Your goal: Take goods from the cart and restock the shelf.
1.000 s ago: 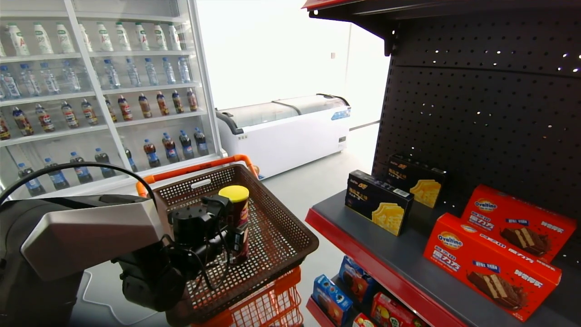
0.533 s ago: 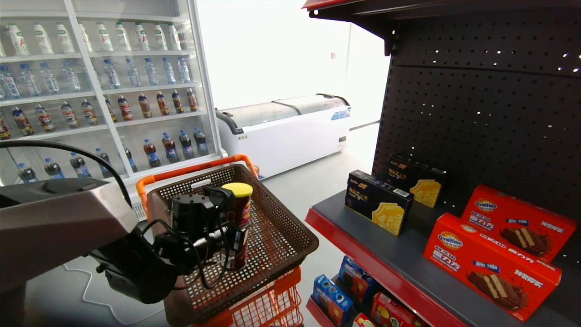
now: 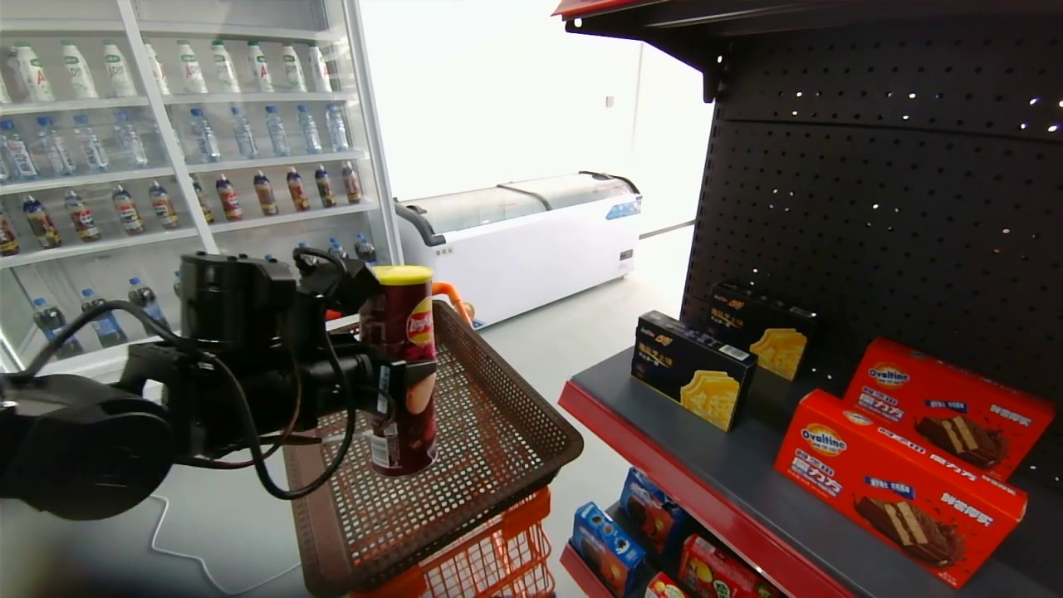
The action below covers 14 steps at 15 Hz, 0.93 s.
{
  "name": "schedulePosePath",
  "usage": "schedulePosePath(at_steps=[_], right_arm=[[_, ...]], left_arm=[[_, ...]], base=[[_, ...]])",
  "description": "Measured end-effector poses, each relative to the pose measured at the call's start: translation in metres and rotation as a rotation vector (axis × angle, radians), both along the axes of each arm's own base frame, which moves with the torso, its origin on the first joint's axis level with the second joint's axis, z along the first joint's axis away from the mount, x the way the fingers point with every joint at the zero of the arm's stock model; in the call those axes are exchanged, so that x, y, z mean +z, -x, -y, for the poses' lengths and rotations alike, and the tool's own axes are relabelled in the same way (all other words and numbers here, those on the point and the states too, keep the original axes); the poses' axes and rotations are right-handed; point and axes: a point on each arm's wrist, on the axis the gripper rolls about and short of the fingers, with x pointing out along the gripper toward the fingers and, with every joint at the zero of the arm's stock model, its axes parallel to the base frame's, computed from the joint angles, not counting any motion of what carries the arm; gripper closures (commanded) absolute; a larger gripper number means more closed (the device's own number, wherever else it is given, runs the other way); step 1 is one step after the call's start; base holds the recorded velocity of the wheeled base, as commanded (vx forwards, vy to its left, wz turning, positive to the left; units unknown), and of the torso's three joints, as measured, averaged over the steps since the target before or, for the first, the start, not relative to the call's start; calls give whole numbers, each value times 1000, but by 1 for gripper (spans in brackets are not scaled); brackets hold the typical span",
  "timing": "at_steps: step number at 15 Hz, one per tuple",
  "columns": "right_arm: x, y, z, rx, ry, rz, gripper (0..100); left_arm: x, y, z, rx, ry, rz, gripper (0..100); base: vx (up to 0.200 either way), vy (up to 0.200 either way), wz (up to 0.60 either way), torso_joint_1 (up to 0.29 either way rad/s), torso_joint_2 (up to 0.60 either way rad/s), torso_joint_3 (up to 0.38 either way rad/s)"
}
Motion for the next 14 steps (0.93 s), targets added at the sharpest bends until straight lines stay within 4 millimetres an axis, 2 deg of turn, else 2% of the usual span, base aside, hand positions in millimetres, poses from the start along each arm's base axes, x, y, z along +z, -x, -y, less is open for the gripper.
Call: schedulePosePath(at_steps=[3, 6, 14], right_arm=[[0, 0, 0, 0, 0, 0, 0], [0, 0, 0, 0, 0, 0, 0], [0, 0, 0, 0, 0, 0, 0]], left_arm=[[29, 31, -9, -17, 27, 81, 100], [50, 51, -10, -53, 64, 166, 100], [49, 80, -11, -275, 130, 152, 100]], base=[[0, 0, 0, 0, 0, 0], [0, 0, 0, 0, 0, 0], [0, 0, 0, 0, 0, 0]])
